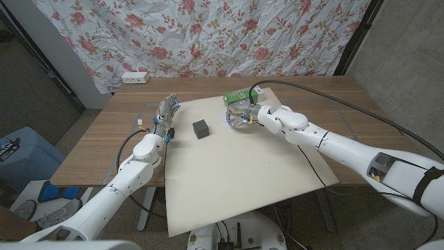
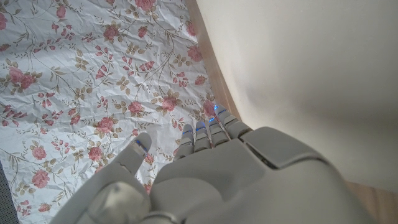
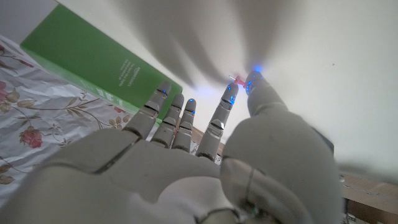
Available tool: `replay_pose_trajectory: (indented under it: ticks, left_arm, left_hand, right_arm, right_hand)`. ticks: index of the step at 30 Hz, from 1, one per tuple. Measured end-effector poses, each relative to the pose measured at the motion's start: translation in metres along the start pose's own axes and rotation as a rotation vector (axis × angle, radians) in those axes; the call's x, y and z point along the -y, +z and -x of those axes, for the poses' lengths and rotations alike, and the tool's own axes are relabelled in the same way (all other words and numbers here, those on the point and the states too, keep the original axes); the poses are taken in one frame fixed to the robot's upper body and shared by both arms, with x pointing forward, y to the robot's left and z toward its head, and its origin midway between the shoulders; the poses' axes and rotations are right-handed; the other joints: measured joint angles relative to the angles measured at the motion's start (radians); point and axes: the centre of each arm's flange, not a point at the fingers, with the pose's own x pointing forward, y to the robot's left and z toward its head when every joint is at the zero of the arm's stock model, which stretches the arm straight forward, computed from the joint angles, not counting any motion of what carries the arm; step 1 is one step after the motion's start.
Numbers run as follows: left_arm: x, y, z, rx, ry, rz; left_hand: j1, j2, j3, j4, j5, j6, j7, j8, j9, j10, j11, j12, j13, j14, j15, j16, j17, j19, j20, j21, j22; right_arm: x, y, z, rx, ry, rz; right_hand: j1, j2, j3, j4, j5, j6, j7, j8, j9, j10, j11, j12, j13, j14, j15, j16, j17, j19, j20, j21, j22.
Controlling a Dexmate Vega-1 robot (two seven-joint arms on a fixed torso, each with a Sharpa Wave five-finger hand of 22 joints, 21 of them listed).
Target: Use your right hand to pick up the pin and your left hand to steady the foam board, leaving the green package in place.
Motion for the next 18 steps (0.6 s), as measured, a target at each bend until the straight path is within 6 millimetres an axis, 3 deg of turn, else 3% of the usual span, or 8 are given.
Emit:
replay_pose_trajectory:
  ticks: [18]
  left_arm:
    - [0.0002,0.0005,-0.0040,-0.002,-0.002,0.000]
  left_hand:
    - [0.000,0.000,0.000,0.000,0.000,0.000,0.000,0.000,0.000,0.000,0.000,0.000,0.000,0.000,0.000,0.000,0.000,0.000,0.000,0.000,0.000]
  right_arm:
    - [-0.0062,-0.0027,-0.0022,0.012,-0.063,0.003]
  right_hand:
    - [0.051,0.018,-0.012,0.004,-0.003,0.089,-0.001,0.056,0.014,0.041,-0.030,0.010,0.005,0.035,-0.003,0.028,0.021,0.023,-0.016,0.000,0.000]
